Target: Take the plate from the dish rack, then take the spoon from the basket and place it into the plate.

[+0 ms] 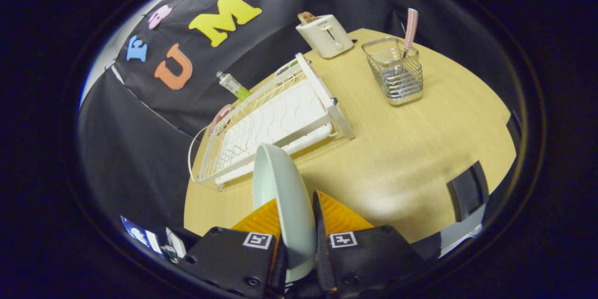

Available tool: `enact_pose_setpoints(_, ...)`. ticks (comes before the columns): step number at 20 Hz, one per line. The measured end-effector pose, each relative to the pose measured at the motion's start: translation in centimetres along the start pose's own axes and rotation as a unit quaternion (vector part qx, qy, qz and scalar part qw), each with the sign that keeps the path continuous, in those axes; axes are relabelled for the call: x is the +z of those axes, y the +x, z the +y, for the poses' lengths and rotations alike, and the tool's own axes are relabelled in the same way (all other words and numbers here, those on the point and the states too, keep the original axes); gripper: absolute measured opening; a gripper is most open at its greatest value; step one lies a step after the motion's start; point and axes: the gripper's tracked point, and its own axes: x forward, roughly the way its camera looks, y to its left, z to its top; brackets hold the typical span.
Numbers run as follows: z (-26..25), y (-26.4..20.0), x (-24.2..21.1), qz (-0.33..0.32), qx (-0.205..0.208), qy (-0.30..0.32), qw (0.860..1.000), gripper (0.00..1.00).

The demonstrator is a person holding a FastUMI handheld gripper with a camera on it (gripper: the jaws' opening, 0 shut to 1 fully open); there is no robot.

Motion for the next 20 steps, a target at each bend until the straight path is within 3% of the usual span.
enact_pose_setpoints(7,-0.3,2.1,-1.2,0.031,0.028,0.050,0.998,0.32)
enact_pose_setpoints(12,0.7,3.6,0.1,0.016,0.050,0.055,0.997,0.36)
enact_pose_setpoints(17,0.3,4.4,1.5,-0.015,0.050,0.025,0.998,0.45)
enact_pose_setpoints(20,-0.1,3.1,2.9,-0.064,0.046,-0.025,0.997,0.51)
